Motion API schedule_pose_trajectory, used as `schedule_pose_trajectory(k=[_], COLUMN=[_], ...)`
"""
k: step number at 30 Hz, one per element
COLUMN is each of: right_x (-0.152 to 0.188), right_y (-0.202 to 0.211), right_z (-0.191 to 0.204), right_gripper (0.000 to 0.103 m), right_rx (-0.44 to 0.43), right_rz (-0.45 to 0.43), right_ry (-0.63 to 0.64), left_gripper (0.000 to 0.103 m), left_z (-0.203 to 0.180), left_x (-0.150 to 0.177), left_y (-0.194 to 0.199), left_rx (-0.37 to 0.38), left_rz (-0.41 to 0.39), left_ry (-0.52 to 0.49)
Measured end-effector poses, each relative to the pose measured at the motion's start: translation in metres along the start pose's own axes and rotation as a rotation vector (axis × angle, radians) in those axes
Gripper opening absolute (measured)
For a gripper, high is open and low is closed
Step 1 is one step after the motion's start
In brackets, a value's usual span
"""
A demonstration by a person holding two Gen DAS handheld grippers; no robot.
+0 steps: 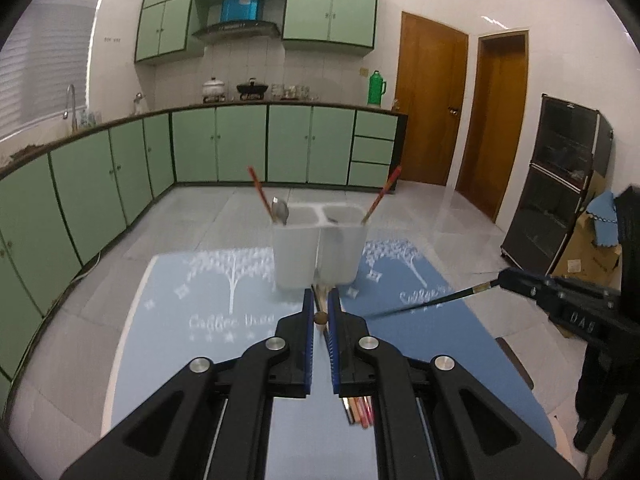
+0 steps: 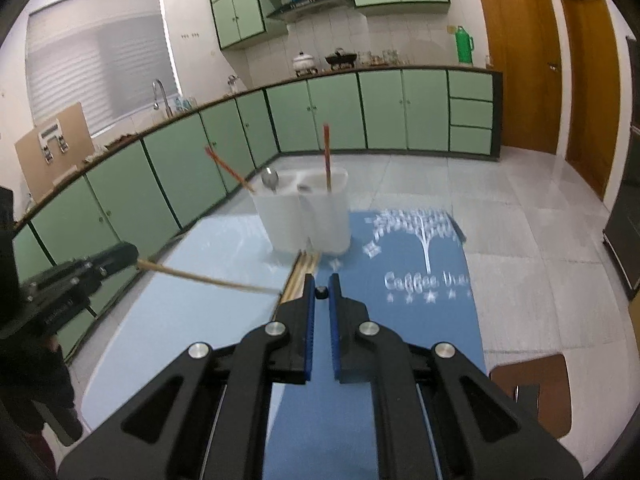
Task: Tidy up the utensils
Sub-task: 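Lift both held chopsticks and carry them above the white holder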
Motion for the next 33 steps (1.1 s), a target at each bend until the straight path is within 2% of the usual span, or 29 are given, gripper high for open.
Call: schedule_pose_trajectory(k=[14,18,22,28,33], right_x=[-0.081,-0.107,-0.147,-0.211,-0.236], right_y=[-0.001,0.004,0.012,0.010,-0.017], right_z=[0.028,0.036,0.044,0.047,0.035], right_gripper=[0.006,0.006,0.006,0.006,0.006], right_rx=[-0.085,-0.110,-0.152,-0.146,-0.095], right_rz=[-0.012,-0.044,-0.102,-0.204,-0.232], right_ry=[0.085,0.101,0.101,0.095,0.093], left_gripper=[0.006,0.006,0.006,0.006,0.006], left_z=[-0.001,0.002,0.007,0.019,0.027], left_x=[-0.053,-0.077,-0.110,-0.155,-0.172], left_y=[-0.019,-0.017,-0.009,-0.005,-0.035], left_rx=[0.017,0.010,-0.008,-0.039,-0.061], left_rz=[-0.055,-0.099,-0.172,-0.273,-0.293], left_ry=[-0.071,-0.089,-0.096,-0.095,-0.095])
Point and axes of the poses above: each gripper's, at about its wrist camera, not at the fingertips, and y roughly against the way its jaws point, z to its left, x to its underside, the point moved 6 cm from there along -y, roughly the way its jaws point, and after that the axes turned 9 degrees about -y, right-handed, at the moved point
